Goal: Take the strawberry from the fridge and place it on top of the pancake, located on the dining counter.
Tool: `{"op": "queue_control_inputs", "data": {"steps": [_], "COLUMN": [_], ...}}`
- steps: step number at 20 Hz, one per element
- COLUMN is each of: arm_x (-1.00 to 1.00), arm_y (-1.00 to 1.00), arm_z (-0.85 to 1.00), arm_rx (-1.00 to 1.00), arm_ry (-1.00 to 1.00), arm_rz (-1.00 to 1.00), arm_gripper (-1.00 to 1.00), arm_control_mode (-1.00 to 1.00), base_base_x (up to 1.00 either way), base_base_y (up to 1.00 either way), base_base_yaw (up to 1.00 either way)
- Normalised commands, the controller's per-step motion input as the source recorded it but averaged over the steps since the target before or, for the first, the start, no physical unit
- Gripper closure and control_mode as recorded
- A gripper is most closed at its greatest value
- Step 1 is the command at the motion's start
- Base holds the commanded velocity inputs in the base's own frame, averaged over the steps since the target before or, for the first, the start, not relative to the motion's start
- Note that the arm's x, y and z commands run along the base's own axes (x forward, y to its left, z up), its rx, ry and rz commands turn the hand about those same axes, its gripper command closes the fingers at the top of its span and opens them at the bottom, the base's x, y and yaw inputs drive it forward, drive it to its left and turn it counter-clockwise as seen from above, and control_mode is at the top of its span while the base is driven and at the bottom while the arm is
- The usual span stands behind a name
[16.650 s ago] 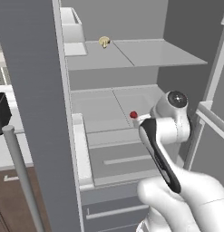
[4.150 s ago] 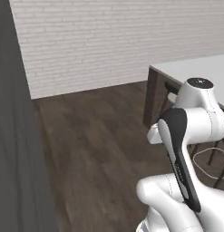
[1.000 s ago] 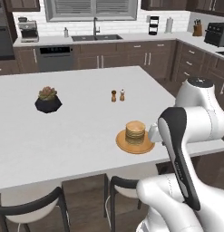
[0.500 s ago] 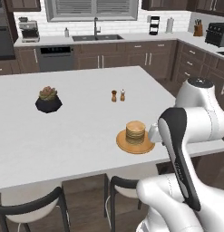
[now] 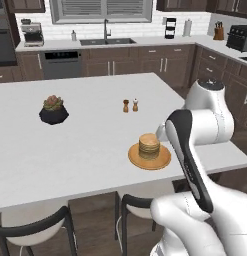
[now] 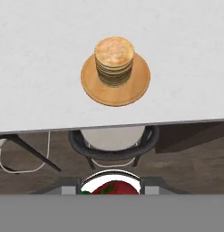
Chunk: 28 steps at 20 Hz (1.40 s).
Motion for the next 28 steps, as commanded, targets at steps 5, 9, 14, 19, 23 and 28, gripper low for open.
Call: {"op": "queue_control_inputs", "data": {"steps": [5,9,14,19,23,28], "arm_x": [1.00,1.00,1.00,0.92,0.75,-0.05], "arm_y": [0.00,0.00,0.00,-0.01,-0.01,-0.04], "arm_z": [-0.08,-0.40,-0.53,-0.22,-0.12,-0.23], "arm_rx": [-0.01,0.00,0.00,0.00,0.00,0.00], "arm_ry": [-0.03,-0.05,-0.02,0.00,0.00,0.00], "arm_rz": [0.00,0.00,0.00,0.00,0.00,-0.02], "arm_gripper": [1.00,1.00,1.00,1.00,1.00,1.00], "arm_control_mode": [-1.00,-1.00,-1.00,-1.00,-1.00,-1.00], "base_base_x": [0.00,0.00,0.00,0.00,0.00,0.00], "base_base_y": [0.00,0.00,0.00,0.00,0.00,0.00], "base_base_yaw": [0.00,0.00,0.00,0.00,0.00,0.00]}}
